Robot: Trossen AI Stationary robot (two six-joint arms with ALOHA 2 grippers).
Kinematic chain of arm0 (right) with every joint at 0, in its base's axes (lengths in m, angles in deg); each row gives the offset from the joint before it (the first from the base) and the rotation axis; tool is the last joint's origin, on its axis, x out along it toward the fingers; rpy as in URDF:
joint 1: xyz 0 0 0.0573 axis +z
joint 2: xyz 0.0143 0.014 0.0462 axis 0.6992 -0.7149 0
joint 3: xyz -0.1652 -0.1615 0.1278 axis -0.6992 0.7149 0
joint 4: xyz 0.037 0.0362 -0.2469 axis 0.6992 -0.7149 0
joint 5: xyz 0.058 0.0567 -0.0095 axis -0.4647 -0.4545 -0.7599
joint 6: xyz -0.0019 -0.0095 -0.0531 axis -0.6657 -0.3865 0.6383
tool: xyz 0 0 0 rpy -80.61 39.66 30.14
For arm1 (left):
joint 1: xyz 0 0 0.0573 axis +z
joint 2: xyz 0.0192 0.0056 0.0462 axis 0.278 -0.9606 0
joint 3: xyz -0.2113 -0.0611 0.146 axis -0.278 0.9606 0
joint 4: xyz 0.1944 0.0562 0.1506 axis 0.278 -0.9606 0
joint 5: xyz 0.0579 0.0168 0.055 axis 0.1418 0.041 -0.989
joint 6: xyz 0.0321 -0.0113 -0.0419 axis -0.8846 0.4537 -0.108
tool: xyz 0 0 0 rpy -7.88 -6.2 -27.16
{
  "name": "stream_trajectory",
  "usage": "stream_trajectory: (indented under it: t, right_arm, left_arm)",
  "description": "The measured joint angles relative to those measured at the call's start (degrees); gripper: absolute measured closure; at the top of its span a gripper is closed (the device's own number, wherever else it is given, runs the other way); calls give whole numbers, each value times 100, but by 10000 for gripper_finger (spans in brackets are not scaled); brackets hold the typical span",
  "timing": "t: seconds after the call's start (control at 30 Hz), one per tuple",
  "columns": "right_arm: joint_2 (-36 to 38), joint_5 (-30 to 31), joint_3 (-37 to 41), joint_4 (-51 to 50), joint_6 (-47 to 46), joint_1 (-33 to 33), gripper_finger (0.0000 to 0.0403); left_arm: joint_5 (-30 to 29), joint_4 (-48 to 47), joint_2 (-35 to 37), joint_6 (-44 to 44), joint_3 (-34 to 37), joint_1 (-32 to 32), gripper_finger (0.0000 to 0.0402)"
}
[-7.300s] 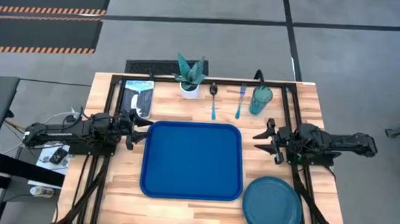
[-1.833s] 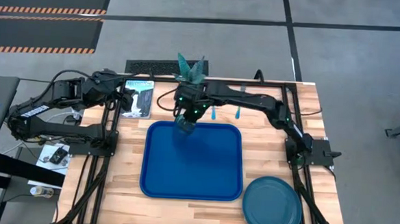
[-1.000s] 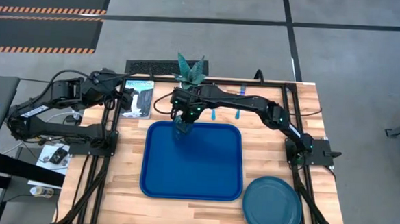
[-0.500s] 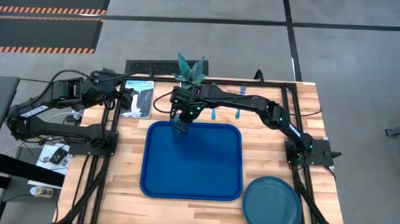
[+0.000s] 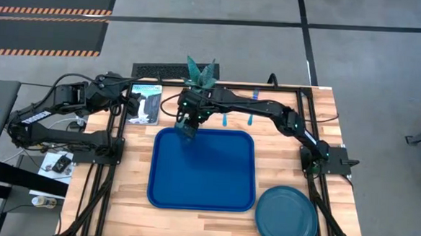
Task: Pick and place plate/cup/fork/spoon on tray
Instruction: Put the blue glass on the blue tray
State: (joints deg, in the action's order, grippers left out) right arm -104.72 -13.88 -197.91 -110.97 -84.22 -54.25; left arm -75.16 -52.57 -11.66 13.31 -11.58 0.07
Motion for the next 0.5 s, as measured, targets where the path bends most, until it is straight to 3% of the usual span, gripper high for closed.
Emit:
stream_trajectory:
  t: [0.37,0.43,0.5]
  right_arm:
    - [903,74,1,68,304,16,216]
    - [1226,347,-1,-130,460,87,232]
    - [1641,1010,26,-673,577,233,256]
  left_arm:
    - [-7,-22,1,-110,-2,0,140]
    - [-6,-55,55,-109,-2,1,140]
    - [-11,-105,121,-109,-2,0,140]
